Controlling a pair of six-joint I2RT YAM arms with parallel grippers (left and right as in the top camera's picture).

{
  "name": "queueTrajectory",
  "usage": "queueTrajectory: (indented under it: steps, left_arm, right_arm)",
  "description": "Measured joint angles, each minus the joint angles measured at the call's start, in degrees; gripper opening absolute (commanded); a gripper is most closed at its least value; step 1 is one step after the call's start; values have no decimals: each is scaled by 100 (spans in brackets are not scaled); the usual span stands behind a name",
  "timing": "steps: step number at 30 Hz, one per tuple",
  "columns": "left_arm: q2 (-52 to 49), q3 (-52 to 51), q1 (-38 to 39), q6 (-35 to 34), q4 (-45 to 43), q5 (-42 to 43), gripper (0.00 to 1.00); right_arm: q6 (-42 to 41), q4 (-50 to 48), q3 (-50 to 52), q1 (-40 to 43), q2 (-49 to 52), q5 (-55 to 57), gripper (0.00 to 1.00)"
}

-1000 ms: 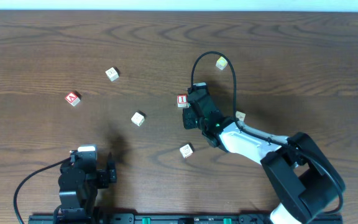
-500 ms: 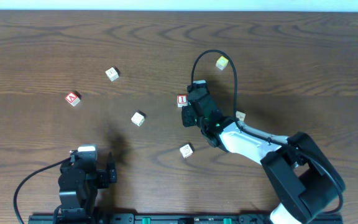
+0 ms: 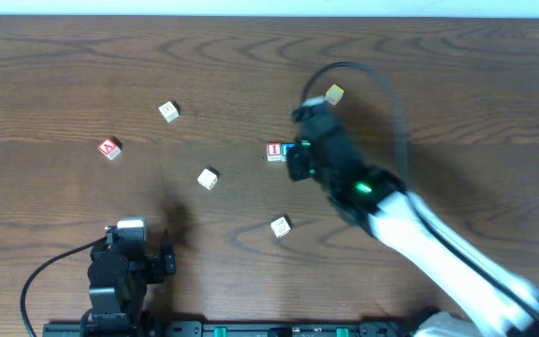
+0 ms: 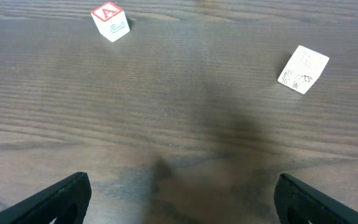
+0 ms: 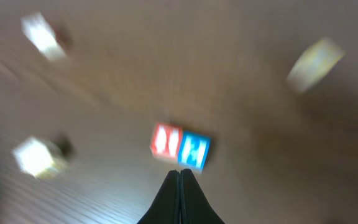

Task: Spell out Ai2
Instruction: 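Retract the right gripper back toward the right side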

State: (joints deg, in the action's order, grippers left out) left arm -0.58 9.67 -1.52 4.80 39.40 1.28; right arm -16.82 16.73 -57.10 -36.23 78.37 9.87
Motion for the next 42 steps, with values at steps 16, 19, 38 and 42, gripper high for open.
queueTrajectory:
  steps: [16, 19, 38, 42]
  left_arm:
    - [0, 0, 0, 2, 0, 2, 95]
    - [0, 0, 0, 2, -2, 2, 95]
    - [0, 0, 0, 0, -2, 0, 95]
    - [0, 0, 0, 0, -2, 0, 95]
  right_arm:
    - [286, 1191, 1510, 376, -3670, 1237, 3]
    - [282, 439, 2048, 632, -3541, 1287, 76]
    - [330, -7, 2232, 1051, -2940, 1329, 99]
    - [330, -7, 2232, 1051, -2743, 1329, 99]
